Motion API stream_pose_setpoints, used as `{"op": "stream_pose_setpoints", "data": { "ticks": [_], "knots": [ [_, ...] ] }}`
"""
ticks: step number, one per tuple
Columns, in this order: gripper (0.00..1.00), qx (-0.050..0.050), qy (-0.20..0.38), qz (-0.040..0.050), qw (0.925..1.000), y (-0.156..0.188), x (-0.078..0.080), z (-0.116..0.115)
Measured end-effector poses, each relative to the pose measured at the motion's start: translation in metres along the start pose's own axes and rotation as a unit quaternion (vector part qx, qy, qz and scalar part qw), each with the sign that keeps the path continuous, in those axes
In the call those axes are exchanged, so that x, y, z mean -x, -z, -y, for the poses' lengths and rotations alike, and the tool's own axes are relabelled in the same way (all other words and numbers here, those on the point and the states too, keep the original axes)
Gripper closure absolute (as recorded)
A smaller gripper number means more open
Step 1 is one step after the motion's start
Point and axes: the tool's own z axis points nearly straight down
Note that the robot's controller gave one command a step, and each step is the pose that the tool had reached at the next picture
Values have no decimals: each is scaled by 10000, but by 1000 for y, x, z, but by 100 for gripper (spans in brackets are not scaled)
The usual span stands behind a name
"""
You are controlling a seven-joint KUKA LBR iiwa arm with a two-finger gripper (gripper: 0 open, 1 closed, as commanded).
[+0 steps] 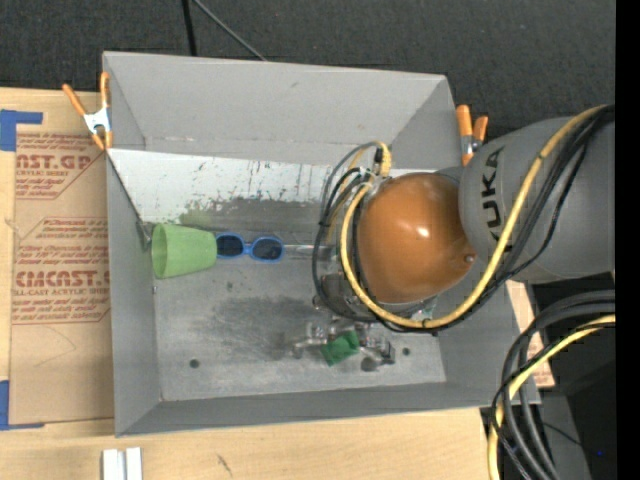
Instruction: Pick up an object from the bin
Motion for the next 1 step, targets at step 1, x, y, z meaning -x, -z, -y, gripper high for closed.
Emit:
{"op": "stream_pose_setpoints", "data": {
  "ticks": [1],
  "knots": [
    [0, -15, -338, 0, 9994, -37, 6, 49]
  ]
}}
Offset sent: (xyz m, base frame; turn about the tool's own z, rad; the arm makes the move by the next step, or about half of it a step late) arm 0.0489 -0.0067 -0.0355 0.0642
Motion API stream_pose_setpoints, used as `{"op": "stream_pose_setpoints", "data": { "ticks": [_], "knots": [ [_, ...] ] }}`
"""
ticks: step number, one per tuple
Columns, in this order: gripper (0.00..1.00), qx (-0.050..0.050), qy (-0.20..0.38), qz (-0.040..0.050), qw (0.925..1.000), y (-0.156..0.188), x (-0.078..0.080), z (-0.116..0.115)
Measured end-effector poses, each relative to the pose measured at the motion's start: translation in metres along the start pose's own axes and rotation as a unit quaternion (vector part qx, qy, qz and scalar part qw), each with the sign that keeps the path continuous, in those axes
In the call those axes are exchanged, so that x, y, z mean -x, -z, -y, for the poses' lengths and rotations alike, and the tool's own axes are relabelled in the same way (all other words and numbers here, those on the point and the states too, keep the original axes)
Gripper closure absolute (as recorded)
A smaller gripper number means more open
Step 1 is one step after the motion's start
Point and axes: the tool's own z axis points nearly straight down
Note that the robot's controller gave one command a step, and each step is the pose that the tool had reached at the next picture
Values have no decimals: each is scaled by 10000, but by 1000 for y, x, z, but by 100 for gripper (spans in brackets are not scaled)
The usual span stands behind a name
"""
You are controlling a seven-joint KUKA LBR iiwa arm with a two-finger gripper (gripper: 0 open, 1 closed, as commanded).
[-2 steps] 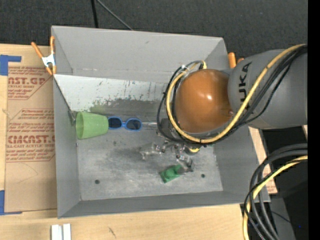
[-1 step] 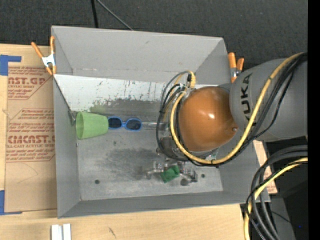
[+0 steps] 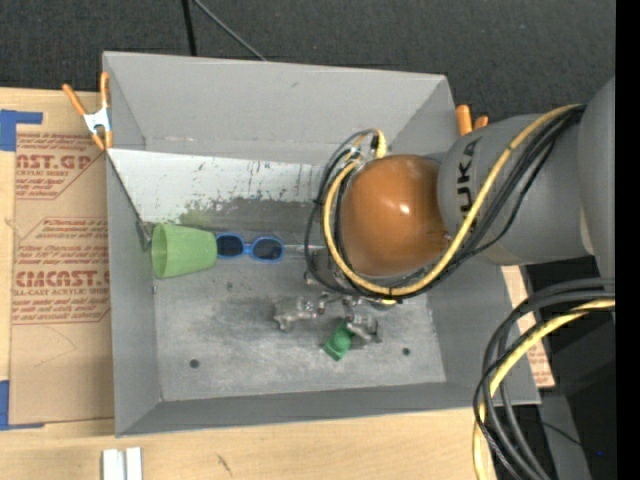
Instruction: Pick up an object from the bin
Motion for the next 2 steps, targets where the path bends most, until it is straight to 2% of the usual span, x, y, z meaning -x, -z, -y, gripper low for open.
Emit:
{"op": "stream_pose_setpoints", "data": {
  "ticks": [1, 2],
  "knots": [
    [100, -18, 2, 2, 10000, 3, 0, 1],
    [100, -41, 62, 25, 10000, 128, 25, -14]
  ]
}}
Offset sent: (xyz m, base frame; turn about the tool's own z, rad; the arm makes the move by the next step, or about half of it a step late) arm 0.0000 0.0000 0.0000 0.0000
